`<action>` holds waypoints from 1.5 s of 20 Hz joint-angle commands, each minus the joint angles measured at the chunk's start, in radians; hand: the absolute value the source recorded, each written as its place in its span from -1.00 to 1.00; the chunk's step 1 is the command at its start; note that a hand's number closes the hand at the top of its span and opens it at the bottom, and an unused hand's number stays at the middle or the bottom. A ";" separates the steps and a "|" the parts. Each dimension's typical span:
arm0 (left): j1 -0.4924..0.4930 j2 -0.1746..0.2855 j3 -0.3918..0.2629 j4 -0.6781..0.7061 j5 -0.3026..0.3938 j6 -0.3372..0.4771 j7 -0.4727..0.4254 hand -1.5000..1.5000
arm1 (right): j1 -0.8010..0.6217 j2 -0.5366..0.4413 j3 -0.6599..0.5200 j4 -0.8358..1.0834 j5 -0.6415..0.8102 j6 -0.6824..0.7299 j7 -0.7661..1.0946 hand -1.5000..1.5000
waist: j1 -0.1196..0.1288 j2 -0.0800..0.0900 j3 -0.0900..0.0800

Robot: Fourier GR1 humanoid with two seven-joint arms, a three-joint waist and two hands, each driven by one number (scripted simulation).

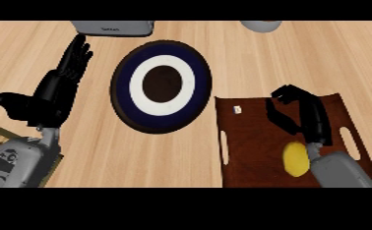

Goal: Pick the lemon from the tray and place it in the plate

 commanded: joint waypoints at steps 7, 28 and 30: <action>0.038 0.023 0.025 -0.032 -0.022 -0.027 0.001 0.00 | 0.089 0.373 0.072 0.128 0.280 -0.585 -0.159 -1.00 | -0.027 -0.008 0.011; 0.001 0.056 0.072 -0.048 -0.014 -0.071 0.071 0.00 | 0.037 0.399 0.018 -0.178 0.840 0.584 1.016 -1.00 | -0.047 -0.020 0.005; 0.023 0.063 0.108 -0.011 -0.001 -0.095 0.015 0.00 | 0.032 0.405 0.006 -0.257 0.820 0.698 1.087 -1.00 | -0.047 -0.016 0.006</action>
